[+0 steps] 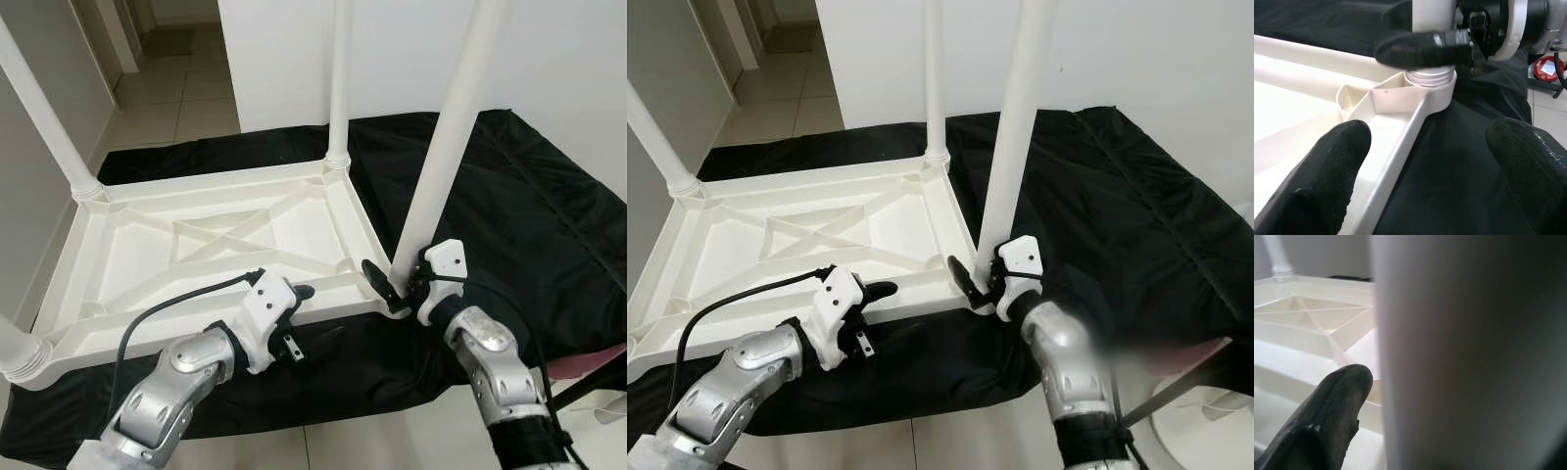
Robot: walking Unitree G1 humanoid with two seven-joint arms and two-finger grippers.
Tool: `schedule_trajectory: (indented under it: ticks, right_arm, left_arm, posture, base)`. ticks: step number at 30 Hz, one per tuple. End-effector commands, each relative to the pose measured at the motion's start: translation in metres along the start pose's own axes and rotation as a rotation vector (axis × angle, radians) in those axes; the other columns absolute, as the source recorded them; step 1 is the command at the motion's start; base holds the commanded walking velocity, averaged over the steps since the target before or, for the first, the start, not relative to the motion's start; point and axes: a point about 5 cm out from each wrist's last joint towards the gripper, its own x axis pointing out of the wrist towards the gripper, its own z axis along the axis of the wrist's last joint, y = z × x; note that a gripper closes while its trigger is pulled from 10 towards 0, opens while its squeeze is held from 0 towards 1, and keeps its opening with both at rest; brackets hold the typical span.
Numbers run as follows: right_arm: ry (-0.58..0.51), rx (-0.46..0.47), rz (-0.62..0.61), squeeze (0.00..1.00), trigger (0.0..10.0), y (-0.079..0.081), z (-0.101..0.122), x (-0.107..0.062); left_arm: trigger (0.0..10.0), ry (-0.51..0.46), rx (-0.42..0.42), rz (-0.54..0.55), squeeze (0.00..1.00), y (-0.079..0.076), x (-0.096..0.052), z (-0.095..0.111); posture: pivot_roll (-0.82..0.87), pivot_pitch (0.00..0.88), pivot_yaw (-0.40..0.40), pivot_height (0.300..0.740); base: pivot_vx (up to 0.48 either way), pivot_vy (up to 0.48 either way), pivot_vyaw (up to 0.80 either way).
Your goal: Building children table
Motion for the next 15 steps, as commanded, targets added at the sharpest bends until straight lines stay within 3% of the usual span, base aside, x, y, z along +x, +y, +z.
schedule_trajectory:
  ticks: [1, 2, 5, 6, 7, 15]
  right_arm:
    - [0.005, 0.0, 0.036, 0.0, 6.3, 0.003, -0.002, 0.002]
    - [0.01, -0.008, 0.059, 0.0, 4.6, 0.002, -0.002, 0.004]
    - [0.013, -0.019, 0.074, 0.0, 4.6, 0.002, -0.002, 0.005]
    - [0.019, -0.028, 0.086, 0.0, 3.5, 0.001, -0.003, 0.006]
    - [0.031, -0.037, 0.109, 0.0, 0.3, -0.002, -0.005, 0.007]
    - [0.047, -0.027, 0.138, 0.0, 0.0, -0.007, -0.009, 0.003]
  left_arm:
    - [10.0, 0.017, -0.011, -0.031, 0.0, 0.0, -0.002, -0.004]
    - [10.0, 0.018, -0.01, -0.03, 0.0, 0.001, -0.002, -0.004]
    - [10.0, 0.018, -0.009, -0.029, 0.0, 0.001, -0.002, -0.004]
    - [10.0, 0.017, -0.008, -0.028, 0.0, 0.001, -0.002, -0.003]
    - [10.0, 0.017, -0.007, -0.024, 0.0, 0.001, -0.002, -0.003]
    - [10.0, 0.016, -0.009, -0.018, 0.0, 0.001, -0.003, -0.003]
  posture:
    - [-0.1, 0.036, 0.069, 0.74]
    - [-0.09, 0.034, 0.069, 0.74]
    - [-0.09, 0.034, 0.069, 0.74]
    - [-0.09, 0.032, 0.066, 0.74]
    - [-0.08, 0.031, 0.064, 0.74]
    - [-0.08, 0.035, 0.057, 0.74]
  base:
    - [0.0, 0.0, 0.0]
    - [0.0, 0.0, 0.0]
    - [0.0, 0.0, 0.0]
    - [0.0, 0.0, 0.0]
    - [0.0, 0.0, 0.0]
    - [0.0, 0.0, 0.0]
